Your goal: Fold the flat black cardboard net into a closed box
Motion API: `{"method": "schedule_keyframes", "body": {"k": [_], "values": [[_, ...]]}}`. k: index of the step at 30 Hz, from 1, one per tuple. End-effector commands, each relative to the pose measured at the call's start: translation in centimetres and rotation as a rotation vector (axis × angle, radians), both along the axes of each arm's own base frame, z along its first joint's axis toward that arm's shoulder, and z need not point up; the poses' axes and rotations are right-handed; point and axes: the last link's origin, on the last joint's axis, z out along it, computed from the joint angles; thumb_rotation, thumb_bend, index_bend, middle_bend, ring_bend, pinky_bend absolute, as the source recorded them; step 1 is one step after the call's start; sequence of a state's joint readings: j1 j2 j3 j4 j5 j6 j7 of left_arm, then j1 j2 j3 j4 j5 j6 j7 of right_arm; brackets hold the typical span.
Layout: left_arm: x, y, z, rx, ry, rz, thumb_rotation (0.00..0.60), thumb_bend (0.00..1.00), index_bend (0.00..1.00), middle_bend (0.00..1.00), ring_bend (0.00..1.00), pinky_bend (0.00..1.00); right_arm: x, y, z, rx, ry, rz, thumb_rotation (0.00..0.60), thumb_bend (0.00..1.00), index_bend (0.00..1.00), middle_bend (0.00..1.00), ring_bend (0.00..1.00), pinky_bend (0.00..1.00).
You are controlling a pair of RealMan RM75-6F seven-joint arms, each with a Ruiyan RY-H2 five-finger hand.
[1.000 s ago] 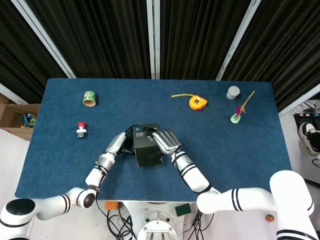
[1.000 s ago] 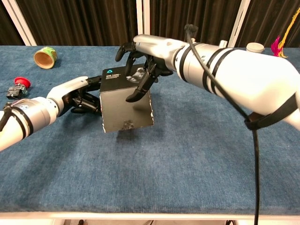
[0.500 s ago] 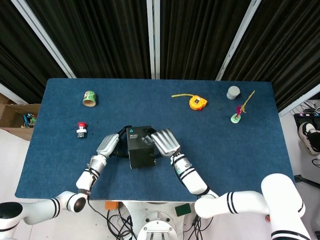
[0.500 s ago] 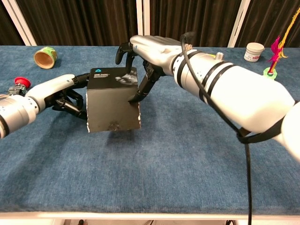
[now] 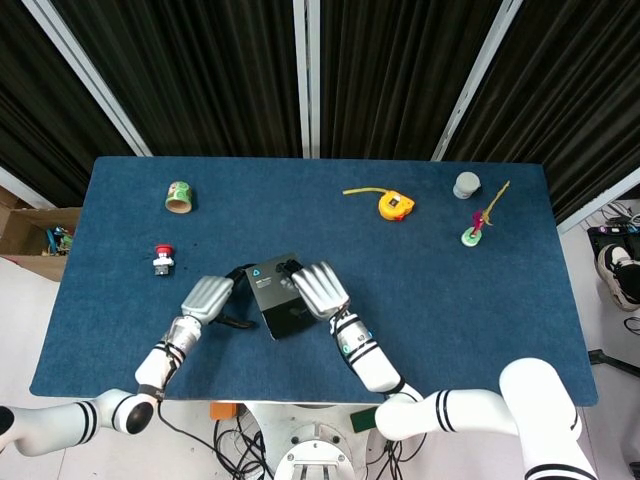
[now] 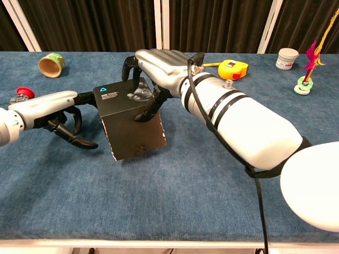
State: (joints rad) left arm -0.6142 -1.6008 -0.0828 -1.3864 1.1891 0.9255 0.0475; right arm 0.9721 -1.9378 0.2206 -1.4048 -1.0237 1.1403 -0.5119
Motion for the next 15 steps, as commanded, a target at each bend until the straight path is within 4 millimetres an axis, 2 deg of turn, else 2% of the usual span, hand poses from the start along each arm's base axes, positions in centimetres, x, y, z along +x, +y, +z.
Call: {"method": "schedule_keyframes", "body": {"k": [1,4,6,9,13,15], "values": [[-0.6,-0.4,1.2,0.005,0.093,-0.008,0.431,0.04,0.07,0.12,0.40,0.84,0.0,0.0,-0.1,-0.018,0.012,0.016,0.600,0.00,0.36,0.39,0.76,1.00],[-0.8,-0.9,2.1,-0.013,0.143,0.004,0.431,0.04,0.07,0.12,0.28,0.76,-0.1,0.0,-0.2,-0.028,0.019,0.021,0.600,0.00,0.36,0.39,0.76,1.00],[-0.9,-1.2,2.7,-0.029,0.152,0.020,0.429,0.04,0.07,0.12,0.25,0.71,-0.2,0.0,-0.2,-0.029,0.017,0.020,0.600,0.00,0.37,0.39,0.76,1.00],[-1.0,-1.4,3.6,-0.023,0.140,0.032,0.427,0.04,0.07,0.12,0.22,0.63,-0.5,-0.1,0.0,-0.036,0.016,0.026,0.600,0.00,0.37,0.39,0.76,1.00],[-1.1,-1.8,5.7,0.025,0.108,0.025,0.439,0.04,0.08,0.12,0.22,0.62,-0.8,-0.2,0.2,-0.037,0.013,0.036,0.600,0.00,0.38,0.39,0.76,1.00],[-1.2,-2.0,7.1,0.063,0.106,0.016,0.463,0.04,0.09,0.12,0.22,0.62,-1.0,-0.3,0.2,-0.041,0.016,0.046,0.600,0.00,0.40,0.39,0.76,1.00]]}}
